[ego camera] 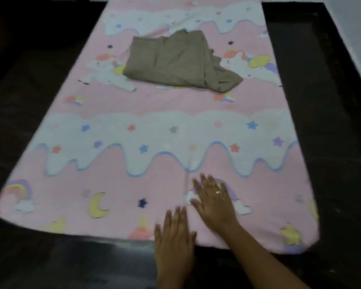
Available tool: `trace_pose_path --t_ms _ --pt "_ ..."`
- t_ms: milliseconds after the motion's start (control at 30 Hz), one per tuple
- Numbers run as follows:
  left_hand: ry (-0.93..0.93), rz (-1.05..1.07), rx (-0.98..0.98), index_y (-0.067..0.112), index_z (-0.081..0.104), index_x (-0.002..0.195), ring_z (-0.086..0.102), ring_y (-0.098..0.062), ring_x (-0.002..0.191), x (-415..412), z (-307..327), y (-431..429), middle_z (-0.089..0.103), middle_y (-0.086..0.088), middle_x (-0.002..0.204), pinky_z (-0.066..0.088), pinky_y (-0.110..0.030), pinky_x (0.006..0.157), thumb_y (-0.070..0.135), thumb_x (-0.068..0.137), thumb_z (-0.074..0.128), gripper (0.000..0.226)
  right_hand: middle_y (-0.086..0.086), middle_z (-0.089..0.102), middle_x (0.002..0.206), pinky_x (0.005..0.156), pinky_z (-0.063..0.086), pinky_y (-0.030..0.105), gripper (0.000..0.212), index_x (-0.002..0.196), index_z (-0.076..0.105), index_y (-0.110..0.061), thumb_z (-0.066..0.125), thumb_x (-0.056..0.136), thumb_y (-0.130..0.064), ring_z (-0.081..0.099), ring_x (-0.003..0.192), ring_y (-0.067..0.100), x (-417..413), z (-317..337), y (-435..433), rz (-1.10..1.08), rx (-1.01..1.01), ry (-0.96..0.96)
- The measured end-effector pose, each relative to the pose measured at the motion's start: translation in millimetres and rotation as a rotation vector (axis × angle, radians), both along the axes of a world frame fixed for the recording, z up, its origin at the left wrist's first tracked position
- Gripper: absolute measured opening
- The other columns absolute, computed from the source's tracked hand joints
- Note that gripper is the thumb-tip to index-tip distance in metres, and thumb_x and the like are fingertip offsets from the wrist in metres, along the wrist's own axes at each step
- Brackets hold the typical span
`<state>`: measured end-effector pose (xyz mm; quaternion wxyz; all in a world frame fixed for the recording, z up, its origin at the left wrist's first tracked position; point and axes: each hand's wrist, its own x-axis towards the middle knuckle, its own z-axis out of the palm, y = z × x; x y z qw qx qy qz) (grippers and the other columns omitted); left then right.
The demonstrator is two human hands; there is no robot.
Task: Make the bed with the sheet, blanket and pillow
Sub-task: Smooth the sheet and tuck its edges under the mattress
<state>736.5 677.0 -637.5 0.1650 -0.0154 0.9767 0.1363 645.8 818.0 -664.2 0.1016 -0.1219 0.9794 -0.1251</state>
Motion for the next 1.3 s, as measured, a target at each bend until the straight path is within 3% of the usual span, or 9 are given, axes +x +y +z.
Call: trace_pose_path --t_ms 67,167,267,533,700,900,1067,1200,1300 --pt "-0.114 0.116 -0.092 0.019 0.036 0.138 0.054 -0.022 0.123 9.4 19.0 -75.2 0.053 -0.001 0.139 0.047 -0.054 0.086 0.047 0.080 0.037 0.064 0.005 0.055 0.137 0.106 0.021 0.048 0.065 0.133 0.055 -0.018 0.037 0.086 -0.058 0.053 0.126 0.027 23.8 2.3 -61.4 0.124 -0.020 -0.058" --pt "-0.166 0.397 -0.188 0.024 0.002 0.152 0.015 -0.016 0.146 7.8 42.3 -163.7 0.009 0.006 0.159 0.028 -0.052 0.109 0.053 0.093 0.036 0.074 0.005 0.057 0.134 0.109 0.019 0.045 0.064 0.131 0.056 -0.020 0.039 0.083 -0.059 0.055 0.123 0.022 43.1 9.5 -144.4 0.396 -0.022 -0.008" --pt "-0.051 0.501 -0.192 0.020 -0.001 0.151 0.009 -0.018 0.147 0.9 53.4 -216.8 0.004 0.002 0.160 0.024 -0.050 0.112 0.048 0.094 0.040 0.076 -0.008 0.060 0.130 0.100 0.045 0.034 0.055 0.131 0.045 -0.029 0.021 0.093 -0.060 0.056 0.118 0.009 24.4 21.2 -192.6 0.638 -0.046 0.055" --pt "-0.063 0.440 -0.102 0.028 -0.010 0.150 -0.008 -0.020 0.147 -48.9 26.2 -287.4 -0.012 0.003 0.159 0.012 -0.050 0.115 0.049 0.098 0.027 0.067 0.018 0.052 0.137 0.098 0.041 0.055 0.079 0.134 0.053 -0.006 0.012 0.093 -0.060 0.053 0.123 0.037 -94.5 -15.3 -144.4 -0.071 0.084 -0.024" --pt "-0.089 0.481 -0.090 0.031 -0.006 0.150 -0.007 -0.019 0.147 -82.1 4.5 -331.9 -0.009 0.003 0.159 0.009 -0.051 0.115 0.050 0.097 0.024 0.063 0.019 0.049 0.139 0.104 0.033 0.051 0.076 0.135 0.053 -0.013 0.007 0.096 -0.058 0.051 0.126 0.036 -91.0 -25.5 -246.1 -0.063 0.044 0.101" --pt "-0.002 0.675 -0.087 0.024 0.016 0.151 0.012 -0.026 0.145 -109.7 -1.1 -400.2 0.014 -0.003 0.158 0.020 -0.050 0.111 0.035 0.099 0.035 0.057 0.004 0.055 0.137 0.104 0.035 0.046 0.061 0.130 0.058 -0.023 0.036 0.081 -0.052 0.052 0.126 0.022 -47.8 -14.2 -432.1 0.356 -0.180 0.080" --pt "0.051 0.885 0.252 0.017 0.032 0.146 0.037 -0.037 0.133 -100.2 -9.0 -452.4 0.035 -0.016 0.149 0.030 -0.043 0.106 0.038 0.086 0.029 0.064 0.006 0.047 0.144 0.110 0.031 0.043 0.055 0.138 0.047 -0.015 0.048 0.087 -0.034 0.042 0.134 0.024 -77.1 -3.0 -472.7 0.730 -0.308 0.014" --pt "-0.128 0.982 0.286 0.019 0.037 0.144 0.038 -0.041 0.130 -99.0 -10.6 -466.1 0.043 -0.014 0.145 0.022 -0.044 0.111 0.035 0.102 0.025 0.047 0.011 0.062 0.127 0.088 0.053 0.047 0.060 0.126 0.059 -0.007 0.040 0.083 -0.043 0.063 0.112 0.027 -143.7 -20.8 -422.6 0.197 -0.200 0.101" --pt "-0.234 1.058 0.325 0.011 0.042 0.141 0.038 -0.041 0.130 -106.7 -15.5 -481.8 0.044 -0.019 0.142 0.026 -0.044 0.109 0.039 0.102 0.019 0.053 0.011 0.054 0.137 0.103 0.031 0.047 0.066 0.136 0.048 -0.009 0.013 0.099 -0.051 0.057 0.121 0.029 -160.6 -30.4 -390.1 -0.022 0.011 0.071"
